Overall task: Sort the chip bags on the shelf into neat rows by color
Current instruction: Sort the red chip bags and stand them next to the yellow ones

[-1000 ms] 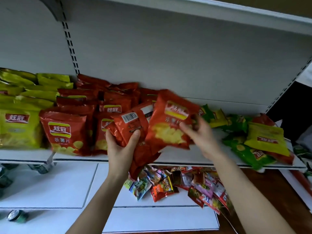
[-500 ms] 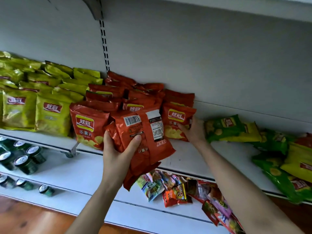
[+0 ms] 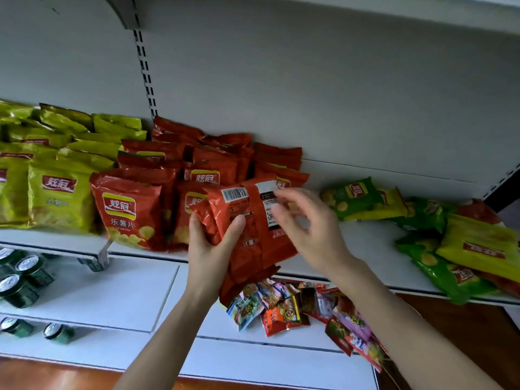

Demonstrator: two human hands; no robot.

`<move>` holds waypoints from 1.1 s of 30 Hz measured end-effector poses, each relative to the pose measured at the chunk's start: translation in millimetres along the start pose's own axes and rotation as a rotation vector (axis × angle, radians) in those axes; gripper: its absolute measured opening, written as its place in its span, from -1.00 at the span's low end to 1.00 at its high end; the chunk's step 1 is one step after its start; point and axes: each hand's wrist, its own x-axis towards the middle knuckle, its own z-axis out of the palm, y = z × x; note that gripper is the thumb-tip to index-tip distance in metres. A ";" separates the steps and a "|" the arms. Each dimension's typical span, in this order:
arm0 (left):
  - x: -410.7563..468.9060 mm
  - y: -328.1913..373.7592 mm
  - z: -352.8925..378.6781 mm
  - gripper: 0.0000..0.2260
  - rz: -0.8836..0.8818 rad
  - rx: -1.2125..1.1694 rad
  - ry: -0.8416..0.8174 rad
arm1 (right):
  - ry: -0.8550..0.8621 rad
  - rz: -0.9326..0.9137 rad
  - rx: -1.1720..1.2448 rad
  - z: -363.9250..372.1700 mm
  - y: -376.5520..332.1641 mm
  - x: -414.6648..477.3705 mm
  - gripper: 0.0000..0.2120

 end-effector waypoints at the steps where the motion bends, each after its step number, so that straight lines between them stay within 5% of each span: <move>1: -2.4 -0.7 3.1 -0.62 0.010 0.021 -0.021 | -0.048 0.049 -0.018 4.1 -5.8 -1.8 -0.55; 6: -9.7 -0.6 10.3 -0.69 0.145 0.151 -0.090 | -0.142 0.248 -0.016 12.3 -21.3 -5.2 -0.26; 9: -7.0 2.2 7.5 -0.79 0.197 0.219 -0.080 | -0.194 0.276 -0.036 7.0 -20.7 -1.1 -0.38; 16: 12.5 16.5 -24.1 -0.74 0.252 0.282 0.079 | -0.429 0.715 0.447 -54.8 -15.2 23.6 -0.55; 19: 9.4 19.6 -19.9 -0.63 0.240 0.271 -0.001 | -0.567 0.753 0.455 -57.0 -17.3 27.2 -0.79; 23: 1.3 14.7 -11.1 -0.35 0.147 0.306 -0.185 | -0.687 0.808 0.401 -48.7 -19.6 26.0 -0.88; 26: 0.2 15.9 -10.6 -0.68 0.121 0.287 -0.248 | -0.682 0.848 0.415 -48.2 -20.9 22.1 -0.95; 29: 1.7 14.7 -9.1 -0.78 0.208 0.319 -0.146 | -0.620 0.845 0.512 -49.7 -9.4 18.7 -0.63; 33: 8.9 6.8 -11.5 -0.90 0.153 0.232 0.093 | -0.314 0.759 0.802 -56.4 3.5 -1.9 -0.31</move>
